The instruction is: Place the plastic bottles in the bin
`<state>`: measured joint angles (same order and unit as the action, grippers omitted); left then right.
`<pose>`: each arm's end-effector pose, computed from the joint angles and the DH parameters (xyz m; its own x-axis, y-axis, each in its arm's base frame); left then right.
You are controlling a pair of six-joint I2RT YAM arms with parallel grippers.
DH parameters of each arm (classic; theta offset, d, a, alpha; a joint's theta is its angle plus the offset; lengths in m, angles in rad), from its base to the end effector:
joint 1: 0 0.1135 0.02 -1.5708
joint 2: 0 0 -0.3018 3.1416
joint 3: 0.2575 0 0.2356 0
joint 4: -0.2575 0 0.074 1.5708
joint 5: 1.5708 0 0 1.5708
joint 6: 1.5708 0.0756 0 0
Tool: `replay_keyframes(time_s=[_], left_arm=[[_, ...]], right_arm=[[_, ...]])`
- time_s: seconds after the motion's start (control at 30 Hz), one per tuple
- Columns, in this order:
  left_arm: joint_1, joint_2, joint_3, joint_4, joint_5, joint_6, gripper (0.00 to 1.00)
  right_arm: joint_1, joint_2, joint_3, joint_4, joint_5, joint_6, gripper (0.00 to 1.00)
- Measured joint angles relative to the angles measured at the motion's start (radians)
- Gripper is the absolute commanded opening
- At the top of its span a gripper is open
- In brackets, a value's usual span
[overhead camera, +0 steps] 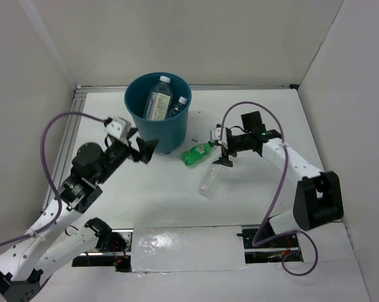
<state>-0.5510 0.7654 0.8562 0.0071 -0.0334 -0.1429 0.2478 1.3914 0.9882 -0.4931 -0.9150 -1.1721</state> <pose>0.1484 -0.0882 0.4176 0.0120 -0.1744 -0.9846 0.5018 0.8528 -0.1450 0.2512 0.1254 0.2825 0.2861 -0.5073 -0.8129 -0.9421 0.0058 -0.3352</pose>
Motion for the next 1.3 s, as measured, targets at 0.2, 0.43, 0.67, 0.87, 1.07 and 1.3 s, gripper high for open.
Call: replay_keyframes(time_s=[0.2,0.43,0.67,0.87,1.07,1.3], left_arm=[[-0.119,-0.175,-0.283,-0.201,-0.039,-0.182,1.0],[-0.283,-0.164,-0.361,-0.29,-0.136,-0.359,1.0],[-0.411,0.099,-0.322,-0.225,-0.207,-0.383,1.0],[-0.525,0.202,-0.317,-0.106,-0.252,-0.36,1.0],[-0.559,0.323,-0.291,0.045,-0.288,-0.319,1.0],[-0.58,0.494,-0.221,0.177,-0.294,-0.263,1.0]], right_arm=[[0.14,0.266,0.094,0.103,0.145,-0.147,1.0],[0.226,0.534,0.319,0.102,0.266,-0.293,0.83],[0.267,0.588,0.37,-0.016,0.292,-0.407,0.3],[0.233,0.348,0.212,-0.189,0.238,-0.371,0.24],[0.086,0.05,0.343,-0.159,0.111,-0.065,0.24],[0.074,0.115,0.687,0.074,0.019,0.307,0.31]])
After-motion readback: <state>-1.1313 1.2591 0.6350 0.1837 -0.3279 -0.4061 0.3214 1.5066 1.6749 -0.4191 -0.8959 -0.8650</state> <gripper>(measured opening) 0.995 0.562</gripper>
